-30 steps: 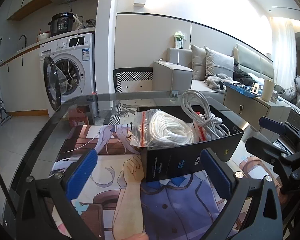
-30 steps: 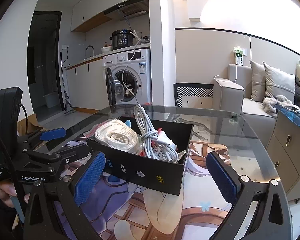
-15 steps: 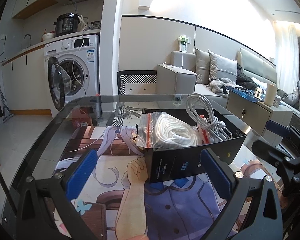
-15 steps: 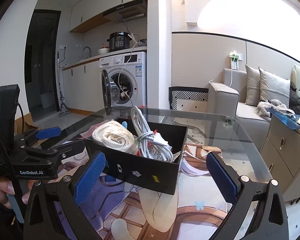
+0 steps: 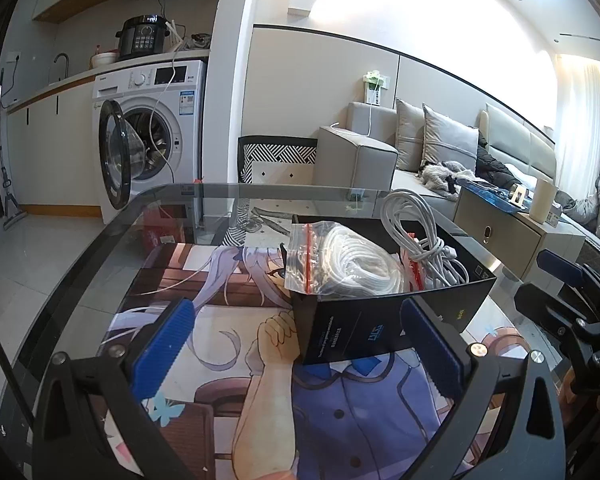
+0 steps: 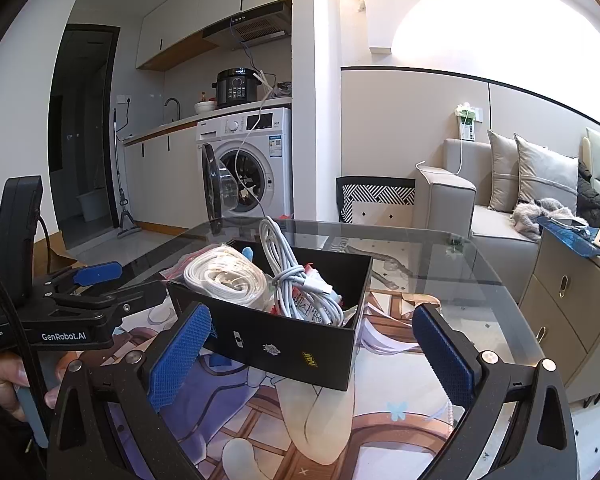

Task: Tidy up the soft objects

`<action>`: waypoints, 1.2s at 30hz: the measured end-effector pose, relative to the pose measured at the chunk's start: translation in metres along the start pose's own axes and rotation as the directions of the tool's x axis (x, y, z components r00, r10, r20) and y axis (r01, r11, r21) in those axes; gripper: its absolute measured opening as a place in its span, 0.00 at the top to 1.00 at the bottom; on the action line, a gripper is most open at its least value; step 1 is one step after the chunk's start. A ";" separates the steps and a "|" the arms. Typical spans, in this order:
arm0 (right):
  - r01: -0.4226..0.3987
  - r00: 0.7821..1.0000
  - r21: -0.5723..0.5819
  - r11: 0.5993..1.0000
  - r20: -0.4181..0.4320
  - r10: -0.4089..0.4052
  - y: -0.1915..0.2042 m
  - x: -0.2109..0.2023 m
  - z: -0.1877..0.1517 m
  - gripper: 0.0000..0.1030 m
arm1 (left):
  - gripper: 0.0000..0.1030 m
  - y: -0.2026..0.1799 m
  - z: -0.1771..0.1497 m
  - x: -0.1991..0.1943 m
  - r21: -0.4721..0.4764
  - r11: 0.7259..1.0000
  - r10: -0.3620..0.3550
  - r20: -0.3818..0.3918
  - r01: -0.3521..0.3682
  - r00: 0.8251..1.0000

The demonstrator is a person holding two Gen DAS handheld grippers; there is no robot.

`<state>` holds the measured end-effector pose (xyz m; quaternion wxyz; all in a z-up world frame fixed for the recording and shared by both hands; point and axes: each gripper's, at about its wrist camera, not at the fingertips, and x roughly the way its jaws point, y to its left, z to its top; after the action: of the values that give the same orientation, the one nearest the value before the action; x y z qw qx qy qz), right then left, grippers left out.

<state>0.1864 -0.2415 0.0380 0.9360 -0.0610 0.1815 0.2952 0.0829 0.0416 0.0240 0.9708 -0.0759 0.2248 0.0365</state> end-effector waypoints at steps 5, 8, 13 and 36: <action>-0.001 1.000 0.000 1.000 0.000 0.001 0.000 0.000 0.000 0.01 | 0.00 -0.001 -0.001 -0.002 0.002 1.000 0.004 0.013 -0.004 1.000; -0.001 1.000 0.000 1.000 0.000 0.001 0.000 0.000 0.000 0.01 | 0.00 -0.001 -0.001 -0.003 0.002 1.000 0.006 0.010 -0.006 1.000; -0.001 1.000 0.000 1.000 -0.001 0.001 0.000 0.000 0.000 0.01 | 0.00 -0.002 -0.001 -0.003 0.002 1.000 0.006 0.010 -0.006 1.000; -0.002 1.000 -0.001 1.000 -0.003 0.002 0.001 0.001 0.000 0.01 | 0.00 -0.002 -0.001 0.000 -0.008 1.000 0.002 0.000 -0.002 1.000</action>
<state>0.1867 -0.2406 0.0374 0.9354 -0.0616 0.1831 0.2963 0.0824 0.0398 0.0231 0.9705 -0.0794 0.2246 0.0382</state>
